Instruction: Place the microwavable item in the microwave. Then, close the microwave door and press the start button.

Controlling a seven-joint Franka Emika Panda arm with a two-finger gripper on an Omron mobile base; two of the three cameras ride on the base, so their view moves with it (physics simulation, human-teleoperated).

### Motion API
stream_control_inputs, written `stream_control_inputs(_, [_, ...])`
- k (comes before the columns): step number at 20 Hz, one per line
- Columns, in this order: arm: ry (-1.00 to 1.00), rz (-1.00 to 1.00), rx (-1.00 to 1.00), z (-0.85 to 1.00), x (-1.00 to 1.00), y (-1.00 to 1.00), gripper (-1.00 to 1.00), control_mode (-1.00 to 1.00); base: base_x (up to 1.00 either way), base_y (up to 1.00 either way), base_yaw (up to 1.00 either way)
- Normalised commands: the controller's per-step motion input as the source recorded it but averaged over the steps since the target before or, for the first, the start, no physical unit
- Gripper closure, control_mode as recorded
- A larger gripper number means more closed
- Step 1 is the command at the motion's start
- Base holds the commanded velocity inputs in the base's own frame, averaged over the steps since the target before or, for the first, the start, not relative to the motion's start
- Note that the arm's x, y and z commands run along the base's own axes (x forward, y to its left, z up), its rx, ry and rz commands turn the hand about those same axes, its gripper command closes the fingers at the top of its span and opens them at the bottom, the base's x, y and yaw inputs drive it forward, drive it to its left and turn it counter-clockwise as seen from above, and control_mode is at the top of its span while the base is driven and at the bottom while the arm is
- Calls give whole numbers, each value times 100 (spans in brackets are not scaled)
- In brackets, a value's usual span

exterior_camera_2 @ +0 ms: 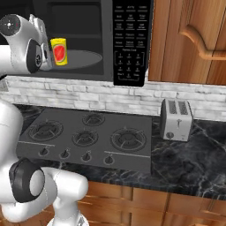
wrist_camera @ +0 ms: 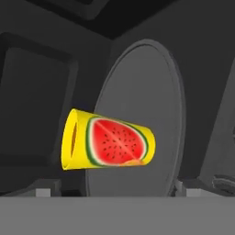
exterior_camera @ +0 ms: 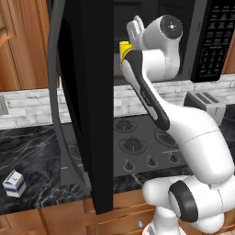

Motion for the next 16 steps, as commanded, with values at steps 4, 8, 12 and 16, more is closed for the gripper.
stream_control_inputs(4, [-6, 0, 0, -1, -10, -3, -100, -100, 0, 0, 0])
stream_control_inputs(8, [0, 0, -9, -22, -7, -2, -100, -100, 0, 0, 0])
stream_control_inputs(12, [-10, -7, -26, -3, -67, -3, -100, -100, 0, 0, 0])
stream_control_inputs(16, [-14, -8, -35, 0, -68, 0, -100, -100, 0, 0, 0])
